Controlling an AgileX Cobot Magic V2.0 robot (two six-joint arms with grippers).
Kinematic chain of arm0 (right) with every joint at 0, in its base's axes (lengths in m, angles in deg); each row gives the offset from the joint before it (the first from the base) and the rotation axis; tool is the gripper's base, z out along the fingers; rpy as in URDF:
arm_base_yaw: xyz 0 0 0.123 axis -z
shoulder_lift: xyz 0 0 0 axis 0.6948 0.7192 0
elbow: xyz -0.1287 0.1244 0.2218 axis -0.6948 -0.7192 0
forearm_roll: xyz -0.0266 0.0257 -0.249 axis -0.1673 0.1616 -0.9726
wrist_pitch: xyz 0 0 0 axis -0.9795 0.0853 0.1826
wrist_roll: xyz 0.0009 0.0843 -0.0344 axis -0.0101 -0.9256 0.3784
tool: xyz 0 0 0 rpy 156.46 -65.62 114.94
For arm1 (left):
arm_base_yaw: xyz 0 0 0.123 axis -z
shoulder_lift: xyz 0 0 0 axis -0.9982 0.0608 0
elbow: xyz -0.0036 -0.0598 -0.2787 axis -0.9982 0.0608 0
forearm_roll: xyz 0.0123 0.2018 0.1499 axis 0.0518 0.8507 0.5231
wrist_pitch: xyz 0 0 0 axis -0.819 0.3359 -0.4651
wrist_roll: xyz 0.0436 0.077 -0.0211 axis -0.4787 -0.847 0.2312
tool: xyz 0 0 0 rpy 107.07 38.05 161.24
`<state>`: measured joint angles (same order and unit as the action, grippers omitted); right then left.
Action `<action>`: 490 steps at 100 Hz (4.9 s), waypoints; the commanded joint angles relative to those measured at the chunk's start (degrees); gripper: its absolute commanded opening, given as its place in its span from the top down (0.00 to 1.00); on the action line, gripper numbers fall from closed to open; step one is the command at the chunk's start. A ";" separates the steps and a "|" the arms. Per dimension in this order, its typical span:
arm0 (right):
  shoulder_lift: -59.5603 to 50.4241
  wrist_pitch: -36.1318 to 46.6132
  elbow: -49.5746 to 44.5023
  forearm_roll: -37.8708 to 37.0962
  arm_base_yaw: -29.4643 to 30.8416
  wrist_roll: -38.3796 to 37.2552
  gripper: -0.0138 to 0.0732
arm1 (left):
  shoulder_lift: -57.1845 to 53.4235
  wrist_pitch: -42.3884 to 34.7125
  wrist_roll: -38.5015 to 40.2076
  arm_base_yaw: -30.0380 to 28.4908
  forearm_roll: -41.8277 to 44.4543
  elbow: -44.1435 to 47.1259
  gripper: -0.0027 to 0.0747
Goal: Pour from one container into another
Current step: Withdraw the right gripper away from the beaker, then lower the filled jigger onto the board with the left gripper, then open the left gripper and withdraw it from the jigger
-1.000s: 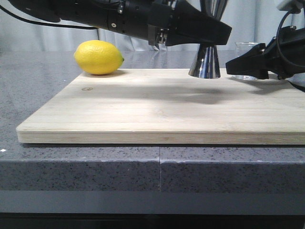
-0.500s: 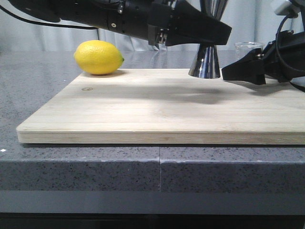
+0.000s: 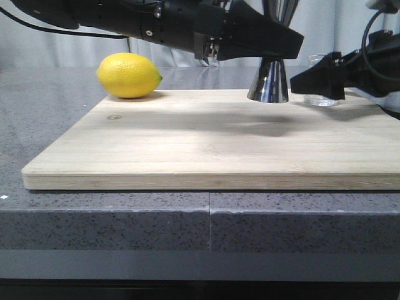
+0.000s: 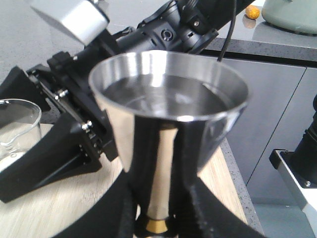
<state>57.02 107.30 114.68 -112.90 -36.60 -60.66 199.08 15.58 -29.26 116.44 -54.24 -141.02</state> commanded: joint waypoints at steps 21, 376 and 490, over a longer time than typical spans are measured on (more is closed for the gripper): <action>-9.90 3.14 1.07 2.32 0.29 -1.77 0.10 | -3.80 6.32 0.42 0.20 -4.40 -1.82 0.99; -31.58 1.03 1.07 2.32 0.29 -5.90 0.10 | -3.80 5.96 -14.22 -10.51 -6.43 9.42 0.86; -31.58 1.03 1.07 2.32 0.29 -5.90 0.10 | -4.94 6.33 -12.95 -12.74 -6.85 9.42 0.29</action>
<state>27.10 105.69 114.43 -112.90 -36.60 -66.49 198.35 15.46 -43.34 104.27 -57.34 -130.54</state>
